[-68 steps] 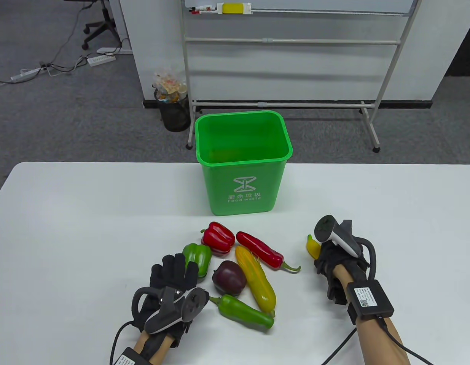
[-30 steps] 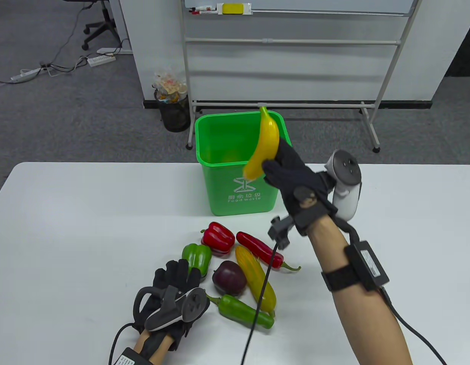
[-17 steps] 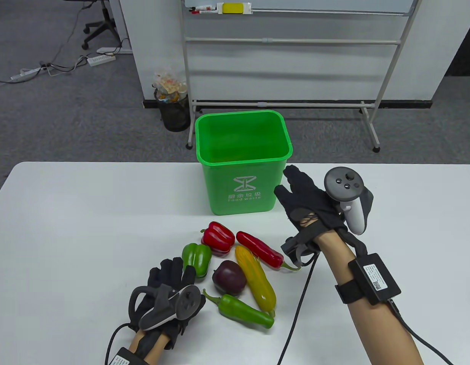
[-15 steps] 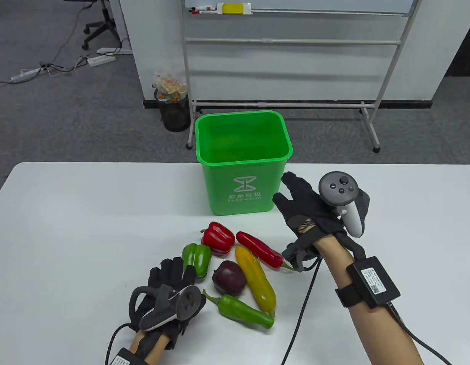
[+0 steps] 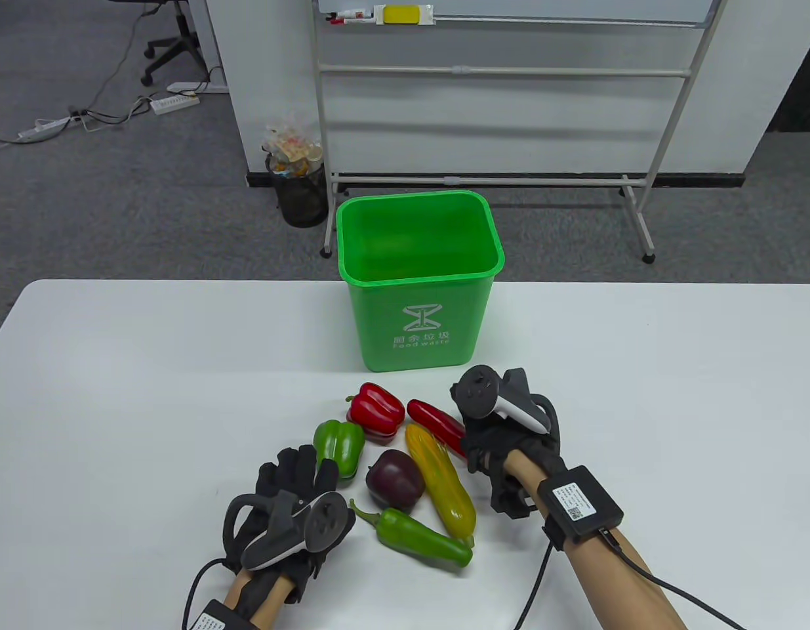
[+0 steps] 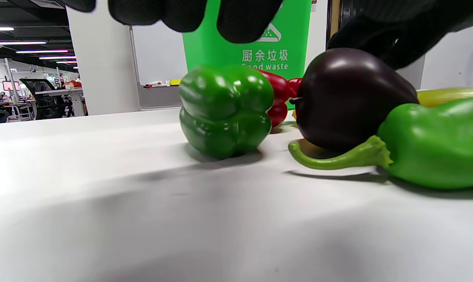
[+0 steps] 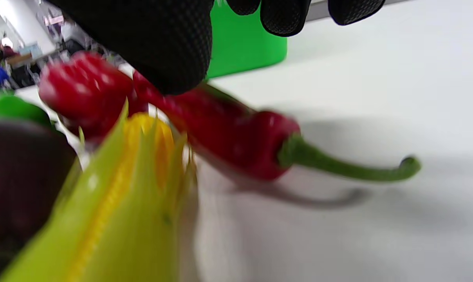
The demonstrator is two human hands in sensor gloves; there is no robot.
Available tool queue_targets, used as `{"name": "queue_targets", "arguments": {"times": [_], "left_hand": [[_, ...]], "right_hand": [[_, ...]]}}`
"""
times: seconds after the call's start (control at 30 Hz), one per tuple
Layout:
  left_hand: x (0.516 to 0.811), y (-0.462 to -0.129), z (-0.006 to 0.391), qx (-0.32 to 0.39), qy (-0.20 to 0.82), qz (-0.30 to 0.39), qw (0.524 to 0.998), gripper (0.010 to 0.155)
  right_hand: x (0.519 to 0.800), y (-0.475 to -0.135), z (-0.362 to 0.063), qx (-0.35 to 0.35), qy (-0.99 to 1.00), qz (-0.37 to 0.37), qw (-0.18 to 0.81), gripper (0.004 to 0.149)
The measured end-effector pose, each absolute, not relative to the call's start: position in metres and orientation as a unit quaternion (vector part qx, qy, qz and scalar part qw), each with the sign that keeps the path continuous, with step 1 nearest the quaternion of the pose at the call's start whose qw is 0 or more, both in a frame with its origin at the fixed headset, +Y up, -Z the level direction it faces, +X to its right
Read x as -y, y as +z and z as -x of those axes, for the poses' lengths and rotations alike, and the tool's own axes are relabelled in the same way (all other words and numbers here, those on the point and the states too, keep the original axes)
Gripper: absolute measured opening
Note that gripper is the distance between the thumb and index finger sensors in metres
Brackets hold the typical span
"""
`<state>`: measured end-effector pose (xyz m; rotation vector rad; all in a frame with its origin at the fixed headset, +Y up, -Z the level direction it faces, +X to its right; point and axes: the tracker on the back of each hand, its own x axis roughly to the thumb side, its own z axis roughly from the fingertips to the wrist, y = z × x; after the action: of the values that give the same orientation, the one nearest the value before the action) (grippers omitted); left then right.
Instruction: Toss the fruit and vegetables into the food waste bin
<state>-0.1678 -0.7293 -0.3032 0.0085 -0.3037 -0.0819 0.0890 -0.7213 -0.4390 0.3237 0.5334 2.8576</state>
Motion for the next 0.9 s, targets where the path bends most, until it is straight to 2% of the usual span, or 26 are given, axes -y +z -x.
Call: {"name": "queue_targets", "arguments": {"times": [0.23, 0.4, 0.53, 0.57, 0.67, 0.8, 0.9], "left_hand": [[0.731, -0.304, 0.167, 0.152, -0.043, 0.001, 0.987, 0.082], [0.730, -0.304, 0.167, 0.151, -0.045, 0.003, 0.988, 0.081], [0.730, -0.304, 0.167, 0.151, -0.047, 0.003, 0.987, 0.081], [0.730, -0.304, 0.167, 0.151, -0.046, 0.003, 0.987, 0.081], [0.731, -0.304, 0.167, 0.151, -0.046, 0.004, 0.987, 0.081], [0.731, -0.304, 0.167, 0.150, -0.047, 0.008, 0.988, 0.081], [0.731, -0.304, 0.168, 0.149, -0.045, 0.008, 0.988, 0.081]], "right_hand": [[0.745, -0.455, -0.075, -0.212, 0.973, -0.071, 0.057, 0.092], [0.752, -0.465, -0.079, -0.236, 0.968, -0.042, 0.067, 0.092], [0.752, -0.470, -0.085, -0.218, 0.972, -0.020, 0.091, 0.085], [0.753, -0.471, -0.088, -0.232, 0.968, -0.016, 0.094, 0.084], [0.755, -0.468, -0.099, -0.242, 0.966, -0.004, 0.092, 0.081], [0.757, -0.458, -0.113, -0.197, 0.976, 0.000, 0.087, 0.080], [0.752, -0.446, -0.130, -0.200, 0.973, -0.003, 0.116, 0.079]]}}
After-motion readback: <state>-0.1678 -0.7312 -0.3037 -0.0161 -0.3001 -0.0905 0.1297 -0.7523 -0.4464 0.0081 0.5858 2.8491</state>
